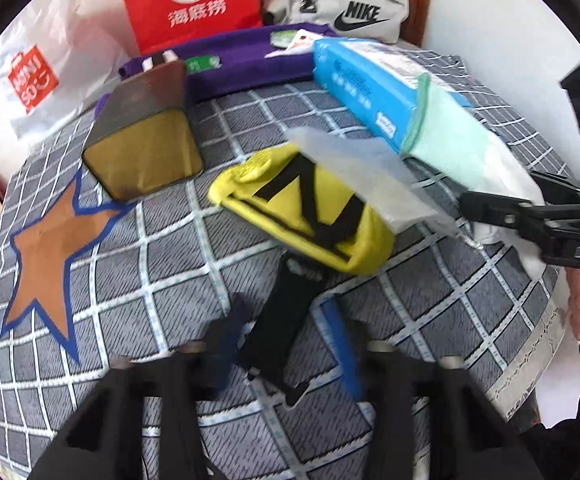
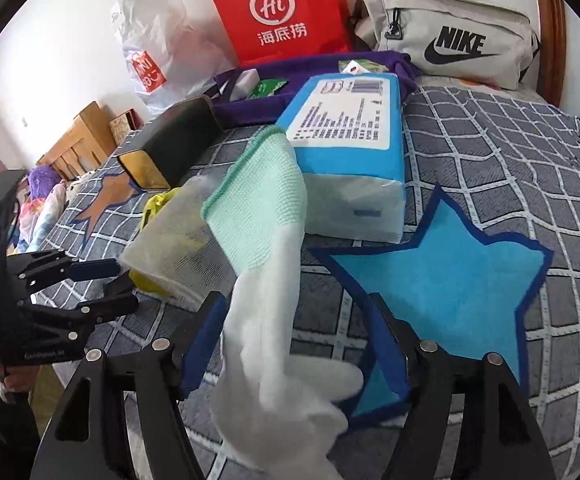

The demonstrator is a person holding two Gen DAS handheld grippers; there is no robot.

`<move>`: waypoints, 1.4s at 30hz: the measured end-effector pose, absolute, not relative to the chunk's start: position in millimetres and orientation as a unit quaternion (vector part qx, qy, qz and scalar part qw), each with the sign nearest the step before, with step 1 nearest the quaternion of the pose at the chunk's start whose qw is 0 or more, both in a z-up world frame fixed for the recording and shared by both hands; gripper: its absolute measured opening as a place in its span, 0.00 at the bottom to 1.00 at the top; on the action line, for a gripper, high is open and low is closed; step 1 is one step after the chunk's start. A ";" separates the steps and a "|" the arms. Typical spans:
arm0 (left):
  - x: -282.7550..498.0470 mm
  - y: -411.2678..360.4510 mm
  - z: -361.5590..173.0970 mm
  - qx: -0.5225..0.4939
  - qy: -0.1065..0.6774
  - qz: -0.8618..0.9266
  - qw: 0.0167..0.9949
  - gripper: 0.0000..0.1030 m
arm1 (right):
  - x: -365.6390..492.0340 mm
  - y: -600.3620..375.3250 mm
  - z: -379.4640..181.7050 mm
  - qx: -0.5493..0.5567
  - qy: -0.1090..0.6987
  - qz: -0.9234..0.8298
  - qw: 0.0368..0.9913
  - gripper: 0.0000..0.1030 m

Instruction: Organize soft objects

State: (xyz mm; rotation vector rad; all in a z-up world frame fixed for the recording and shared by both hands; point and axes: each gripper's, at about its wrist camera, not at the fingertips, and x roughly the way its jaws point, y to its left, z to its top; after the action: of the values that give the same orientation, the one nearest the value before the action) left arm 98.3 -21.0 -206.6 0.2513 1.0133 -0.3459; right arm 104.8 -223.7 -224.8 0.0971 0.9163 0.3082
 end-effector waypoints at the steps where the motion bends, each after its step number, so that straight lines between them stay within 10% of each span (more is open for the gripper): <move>1: 98.1 -21.8 -206.1 0.123 0.482 -0.165 0.852 0.21 | 104.6 -222.8 -224.0 0.043 0.435 0.145 0.888 0.64; 3: 95.1 -18.9 -205.5 0.120 0.487 -0.166 0.849 0.20 | 103.4 -222.8 -223.4 0.035 0.438 0.148 0.886 0.38; 6: 93.2 -5.4 -203.9 0.090 0.498 -0.159 0.847 0.20 | 99.1 -231.3 -222.2 0.044 0.440 0.150 0.884 0.24; 42: 100.5 40.7 -129.8 -0.014 0.455 -0.108 0.884 0.19 | 79.0 -228.2 -136.7 0.044 0.370 0.184 0.909 0.12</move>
State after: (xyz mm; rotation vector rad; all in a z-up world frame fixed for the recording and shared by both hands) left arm 100.5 40.7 -129.8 -0.0291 0.9469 -0.2247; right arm 79.0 -228.2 -136.7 0.0918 0.7636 0.3794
